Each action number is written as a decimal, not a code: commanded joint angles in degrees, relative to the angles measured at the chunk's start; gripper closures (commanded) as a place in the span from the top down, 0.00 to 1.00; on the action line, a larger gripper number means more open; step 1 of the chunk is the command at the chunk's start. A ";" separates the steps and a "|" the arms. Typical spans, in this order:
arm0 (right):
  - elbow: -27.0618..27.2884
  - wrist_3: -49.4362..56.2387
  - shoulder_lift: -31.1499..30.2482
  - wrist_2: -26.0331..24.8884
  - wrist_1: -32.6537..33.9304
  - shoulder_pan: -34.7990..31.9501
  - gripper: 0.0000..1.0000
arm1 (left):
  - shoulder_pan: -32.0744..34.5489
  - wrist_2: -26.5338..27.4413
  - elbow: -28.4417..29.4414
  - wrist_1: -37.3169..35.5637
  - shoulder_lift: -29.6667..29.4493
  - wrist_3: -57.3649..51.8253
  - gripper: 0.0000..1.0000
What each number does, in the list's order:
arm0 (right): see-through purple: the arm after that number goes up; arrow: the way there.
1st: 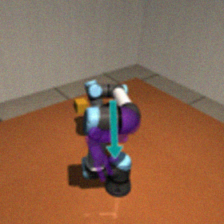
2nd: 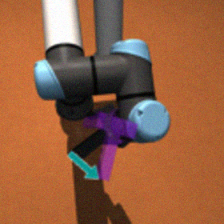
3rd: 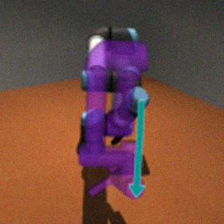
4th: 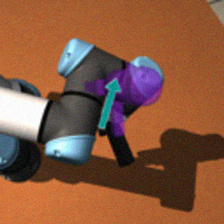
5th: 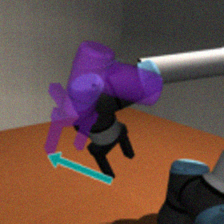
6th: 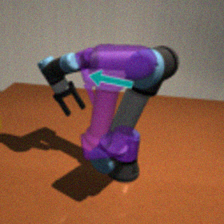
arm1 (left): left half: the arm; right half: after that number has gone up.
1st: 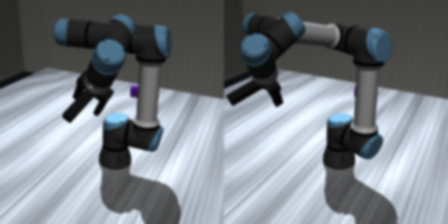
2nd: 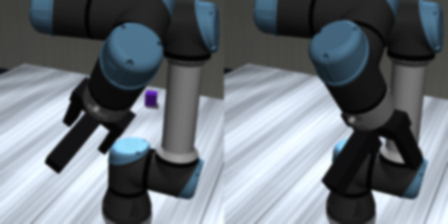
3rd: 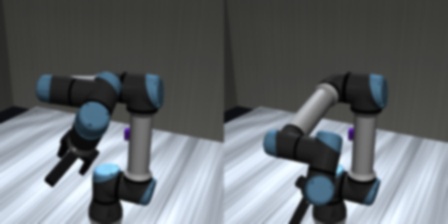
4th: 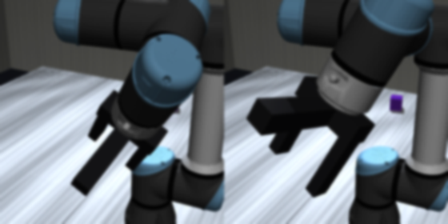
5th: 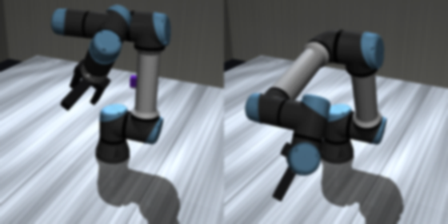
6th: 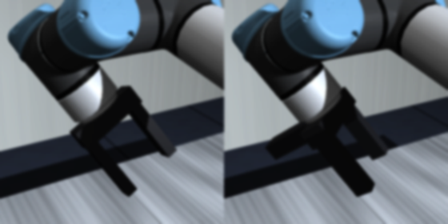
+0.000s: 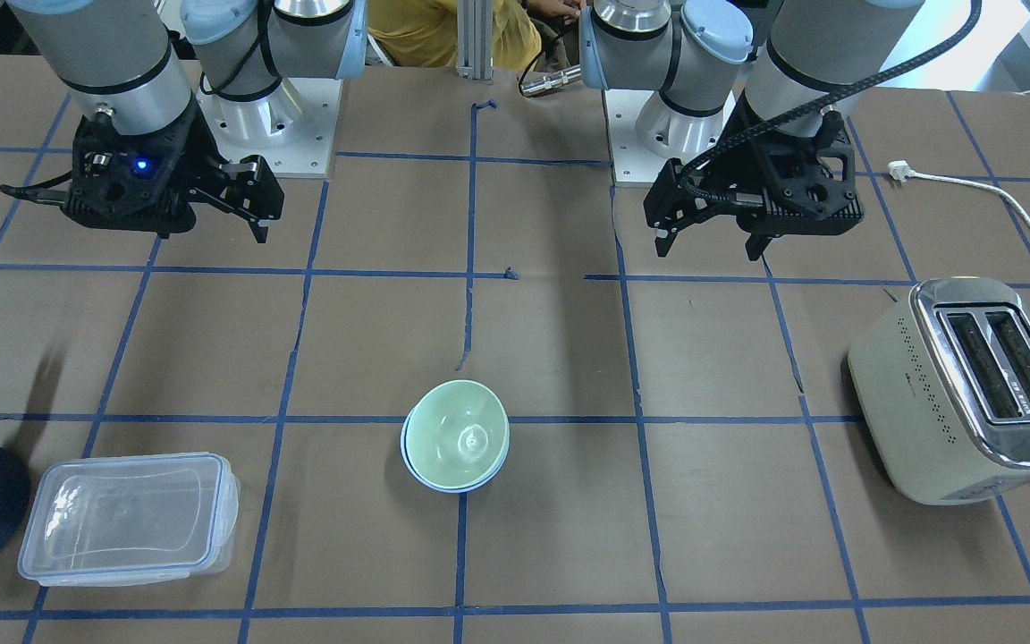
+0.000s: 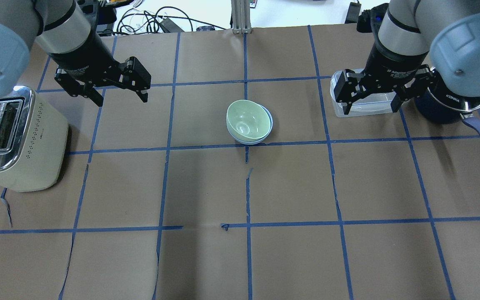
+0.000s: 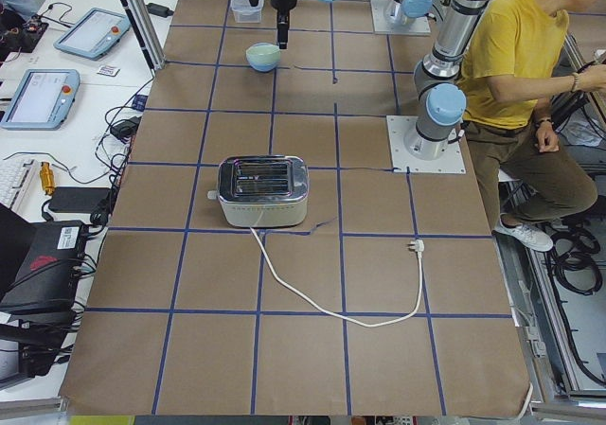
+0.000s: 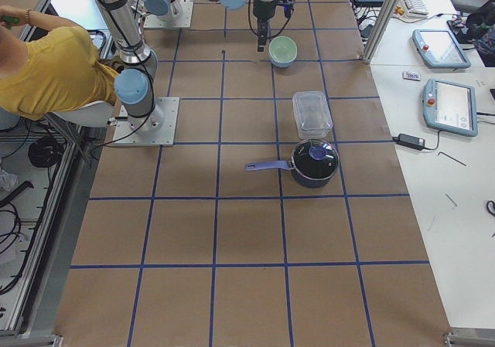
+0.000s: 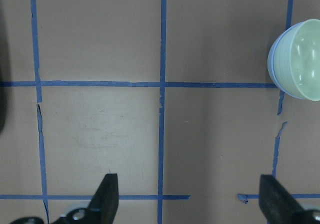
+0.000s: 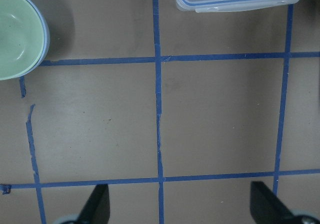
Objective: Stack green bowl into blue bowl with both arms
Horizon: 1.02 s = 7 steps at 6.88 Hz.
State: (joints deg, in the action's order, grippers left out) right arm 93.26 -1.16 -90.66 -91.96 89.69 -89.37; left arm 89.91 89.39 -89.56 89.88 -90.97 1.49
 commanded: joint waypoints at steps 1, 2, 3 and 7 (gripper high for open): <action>-0.89 0.11 -0.75 0.20 -1.87 1.21 1.00 | 0.00 0.00 0.00 -0.05 0.00 0.00 1.00; -1.93 0.02 -1.71 0.20 -3.89 1.12 1.00 | 0.00 0.43 -0.09 -0.49 -0.09 1.22 1.00; -2.38 0.02 -1.80 0.46 -4.26 1.04 1.00 | 0.00 0.70 -0.18 -1.19 0.00 0.71 1.00; -2.04 -0.07 -2.07 0.64 -4.26 0.95 1.00 | 0.09 0.70 -0.35 -3.83 -0.09 1.32 1.00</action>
